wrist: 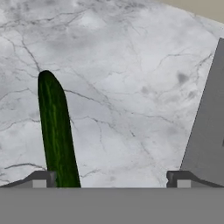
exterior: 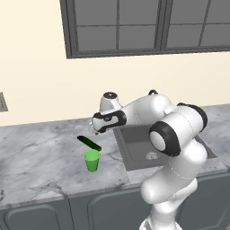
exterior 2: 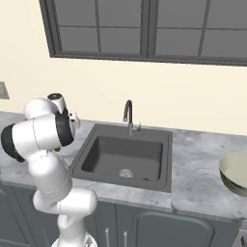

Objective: Remove the cucumber and mushroom from the sink. Then move the bowl and cup from the counter to the sink for washing.

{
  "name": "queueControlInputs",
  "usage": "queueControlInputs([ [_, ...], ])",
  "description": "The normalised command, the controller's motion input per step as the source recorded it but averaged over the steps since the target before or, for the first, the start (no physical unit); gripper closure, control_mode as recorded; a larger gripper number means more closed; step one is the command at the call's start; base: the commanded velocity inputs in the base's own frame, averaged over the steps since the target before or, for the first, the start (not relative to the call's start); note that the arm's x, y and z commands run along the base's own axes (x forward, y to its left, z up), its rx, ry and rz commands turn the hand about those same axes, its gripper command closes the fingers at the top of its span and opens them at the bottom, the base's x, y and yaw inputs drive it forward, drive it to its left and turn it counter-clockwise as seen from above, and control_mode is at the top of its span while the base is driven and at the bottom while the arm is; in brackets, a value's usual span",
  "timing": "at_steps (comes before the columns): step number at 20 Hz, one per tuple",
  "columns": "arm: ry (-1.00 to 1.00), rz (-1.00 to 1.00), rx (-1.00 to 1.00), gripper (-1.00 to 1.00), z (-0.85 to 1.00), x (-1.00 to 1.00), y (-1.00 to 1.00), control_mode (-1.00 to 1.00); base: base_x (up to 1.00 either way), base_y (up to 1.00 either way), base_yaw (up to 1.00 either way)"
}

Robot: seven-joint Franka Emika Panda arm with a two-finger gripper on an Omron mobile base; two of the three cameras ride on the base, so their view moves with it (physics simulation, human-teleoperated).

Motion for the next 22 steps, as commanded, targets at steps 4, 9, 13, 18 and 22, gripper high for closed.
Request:
queueControlInputs([
  [4, 0.00, 0.00, 0.00, -1.00, 0.05, -0.09, -0.40, -1.00, 0.00, 0.00, 0.00],
  [9, 0.00, 0.00, 0.00, -1.00, 0.01, -0.08, -0.39, -1.00, 0.00, 0.00, 0.00],
  [13, 0.00, 0.00, 0.00, -1.00, 0.00, -0.04, -0.39, -1.00, 0.00, 0.00, 0.00],
  [18, 0.00, 0.00, 0.00, -1.00, 0.00, -0.03, -0.38, -1.00, 0.00, 0.00, 0.00],
  [22, 0.00, -0.01, 0.00, -1.00, 0.00, -0.05, -0.33, -1.00, 0.00, 0.00, 0.00],
])
